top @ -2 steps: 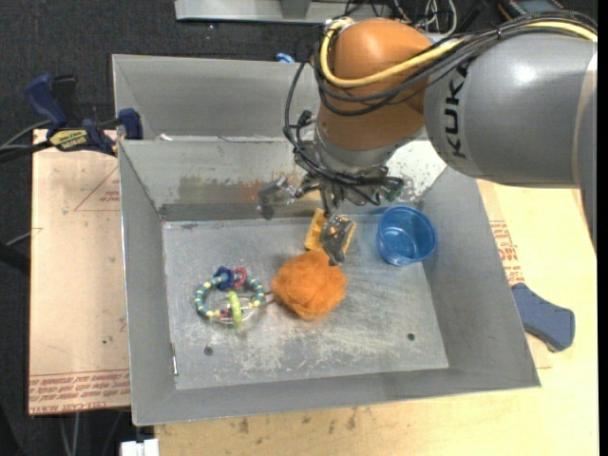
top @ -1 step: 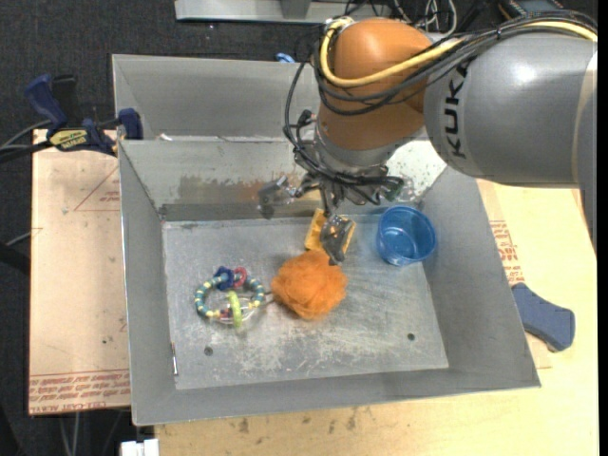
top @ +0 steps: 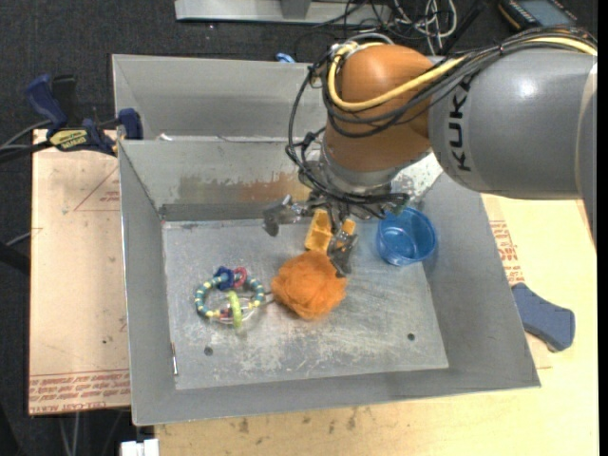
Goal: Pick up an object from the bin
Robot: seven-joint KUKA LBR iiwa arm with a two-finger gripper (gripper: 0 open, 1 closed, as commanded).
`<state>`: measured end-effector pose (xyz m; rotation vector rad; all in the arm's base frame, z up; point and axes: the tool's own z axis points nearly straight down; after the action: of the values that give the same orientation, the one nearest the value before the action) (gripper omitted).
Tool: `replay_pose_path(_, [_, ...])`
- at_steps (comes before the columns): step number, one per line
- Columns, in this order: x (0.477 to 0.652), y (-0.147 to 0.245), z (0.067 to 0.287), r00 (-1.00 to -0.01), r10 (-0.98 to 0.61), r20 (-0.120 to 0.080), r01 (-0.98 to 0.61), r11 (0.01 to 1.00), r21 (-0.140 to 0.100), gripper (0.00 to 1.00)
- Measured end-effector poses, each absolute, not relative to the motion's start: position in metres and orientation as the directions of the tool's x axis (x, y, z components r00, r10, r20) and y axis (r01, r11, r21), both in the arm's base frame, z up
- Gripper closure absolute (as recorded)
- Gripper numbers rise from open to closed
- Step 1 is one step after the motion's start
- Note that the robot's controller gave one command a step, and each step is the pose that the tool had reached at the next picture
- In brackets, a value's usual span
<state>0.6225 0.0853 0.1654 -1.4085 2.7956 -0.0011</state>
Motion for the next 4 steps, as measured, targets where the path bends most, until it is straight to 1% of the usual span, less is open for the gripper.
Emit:
replay_pose_path(1, [0.607,0.065,0.088,-0.251,-0.968,-0.003,-0.968,0.251,-0.003,1.0])
replay_pose_path(2, [0.607,0.065,0.088,-0.251,-0.968,-0.003,-0.968,0.251,-0.003,1.0])
replay_pose_path(3, [0.594,0.082,0.101,0.071,-0.997,-0.003,-0.997,-0.071,0.0,1.0])
replay_pose_path(4, [0.594,0.082,0.101,0.071,-0.997,-0.004,-0.997,-0.071,0.0,1.0])
